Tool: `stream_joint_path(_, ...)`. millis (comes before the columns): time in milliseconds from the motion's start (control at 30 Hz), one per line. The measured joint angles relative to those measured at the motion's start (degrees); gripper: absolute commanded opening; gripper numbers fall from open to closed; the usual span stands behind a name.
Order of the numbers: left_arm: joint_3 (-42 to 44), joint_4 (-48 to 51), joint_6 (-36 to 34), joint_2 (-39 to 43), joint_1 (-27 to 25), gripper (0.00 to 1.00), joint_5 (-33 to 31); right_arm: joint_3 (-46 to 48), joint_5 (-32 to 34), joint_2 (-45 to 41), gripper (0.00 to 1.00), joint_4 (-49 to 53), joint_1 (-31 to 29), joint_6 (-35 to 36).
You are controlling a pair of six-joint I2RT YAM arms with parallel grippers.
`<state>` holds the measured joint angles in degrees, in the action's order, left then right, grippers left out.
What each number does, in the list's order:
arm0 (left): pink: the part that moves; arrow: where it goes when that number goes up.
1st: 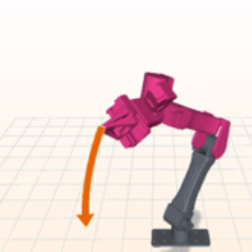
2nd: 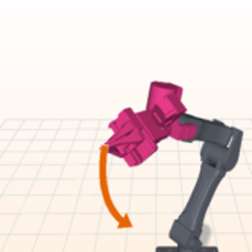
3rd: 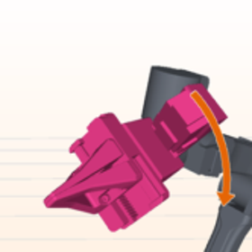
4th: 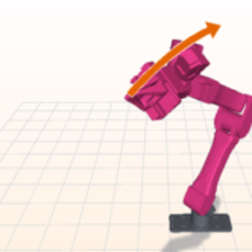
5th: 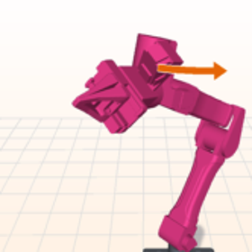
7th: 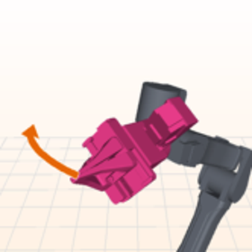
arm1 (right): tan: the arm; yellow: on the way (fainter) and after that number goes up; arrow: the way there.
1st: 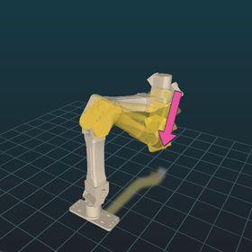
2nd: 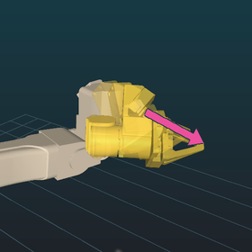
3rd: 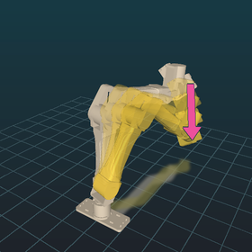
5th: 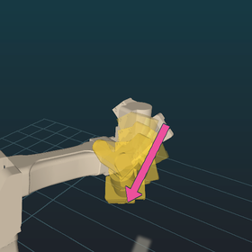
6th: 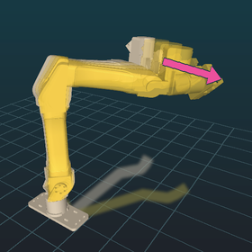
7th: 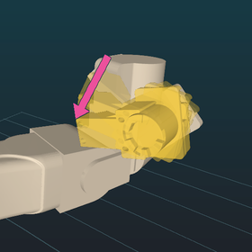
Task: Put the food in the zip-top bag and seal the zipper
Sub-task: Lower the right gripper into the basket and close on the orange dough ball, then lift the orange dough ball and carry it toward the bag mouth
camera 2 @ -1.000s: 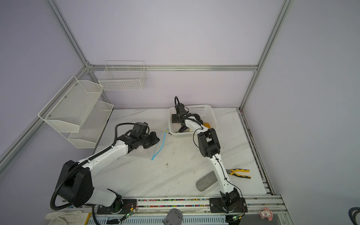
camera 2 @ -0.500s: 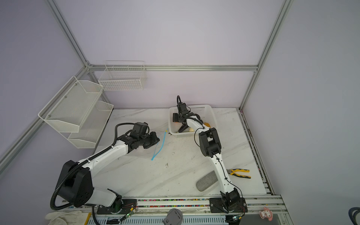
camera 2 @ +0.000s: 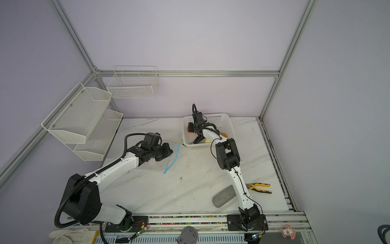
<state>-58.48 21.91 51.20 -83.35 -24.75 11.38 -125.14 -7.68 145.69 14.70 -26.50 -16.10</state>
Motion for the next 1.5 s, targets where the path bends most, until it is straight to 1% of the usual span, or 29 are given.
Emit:
stream_joint_path(200, 0.0, 0.0, 0.1, 0.1, 0.0, 0.0, 0.0, 2.2, -0.3, -1.4, 0.48, -0.5, 0.0, -0.1)
stream_joint_path(533, 0.0, -1.0, 0.2, 3.6, 0.0, 0.0, 0.0, 5.4, -0.7, -4.0, 0.43, -1.0, 0.1, -0.1)
stream_joint_path(800, 0.0, -1.1, 0.2, 3.6, 0.0, 0.0, 0.0, 9.3, -0.9, -7.2, 0.42, -3.0, 0.2, -0.2)
stream_joint_path(1133, 0.0, -1.3, 0.2, 3.1, 0.0, 0.0, 0.2, 12.0, -1.8, -9.2, 0.42, -3.8, 0.2, -0.3)
stream_joint_path(1300, 0.0, -1.2, 0.2, 2.7, 0.0, 0.0, 0.4, 15.6, -2.0, -12.2, 0.42, -5.0, 0.3, -0.3)
stream_joint_path(1500, 0.0, -1.3, 0.2, 2.5, 0.1, 0.0, 0.4, 21.8, -2.2, -18.5, 0.42, -7.1, 0.5, -0.3)
